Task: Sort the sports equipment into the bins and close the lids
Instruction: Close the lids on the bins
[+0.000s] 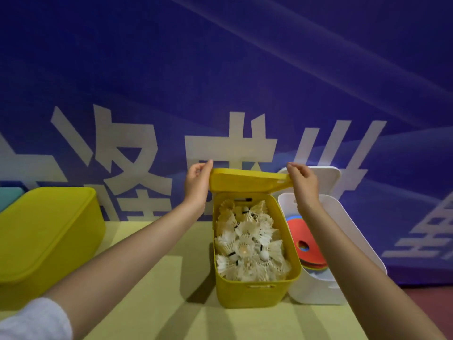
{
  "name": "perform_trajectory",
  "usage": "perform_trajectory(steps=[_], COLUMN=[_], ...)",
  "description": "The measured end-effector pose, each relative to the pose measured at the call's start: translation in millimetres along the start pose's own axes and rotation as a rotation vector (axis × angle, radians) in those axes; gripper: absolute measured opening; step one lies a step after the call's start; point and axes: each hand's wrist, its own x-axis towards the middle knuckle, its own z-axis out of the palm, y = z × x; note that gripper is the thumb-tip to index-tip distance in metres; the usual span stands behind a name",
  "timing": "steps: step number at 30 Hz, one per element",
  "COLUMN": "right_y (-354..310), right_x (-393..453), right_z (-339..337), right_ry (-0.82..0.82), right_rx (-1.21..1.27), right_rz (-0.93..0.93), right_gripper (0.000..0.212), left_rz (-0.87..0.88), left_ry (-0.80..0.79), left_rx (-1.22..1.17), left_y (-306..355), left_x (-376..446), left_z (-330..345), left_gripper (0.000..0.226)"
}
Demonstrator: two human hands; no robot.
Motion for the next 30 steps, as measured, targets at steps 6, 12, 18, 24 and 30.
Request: perform_trajectory(steps=[6, 12, 18, 24, 30], right_y=[59, 101, 137, 141, 138], right_x=[-69, -125, -156, -160, -180], right_z=[-18, -38, -48, -38, -12], right_ry=[-0.050, -0.055, -0.105, -0.084, -0.091], right_rx=[-0.048, -0.328, -0.673, -0.771, -0.781], right_rz=[0.249, 0.230, 0.128, 0.091, 0.077], right_gripper=[0.054, 0.063, 0.047, 0.045, 0.045], left_rz=[-0.147, -0.207, -0.214, -0.331, -0.296], left_ry=[-0.165, -0.316, -0.285, -0.220, -0.171], left_rx=[0.256, 0.426, 0.442, 0.421, 0.386], left_y=[-63, -114, -141, -153, -151], left_x=[-50, -91, -109, -109, -97], left_z=[-8, -26, -23, -19, -41], left_gripper=[0.046, 0.055, 0.056, 0.053, 0.048])
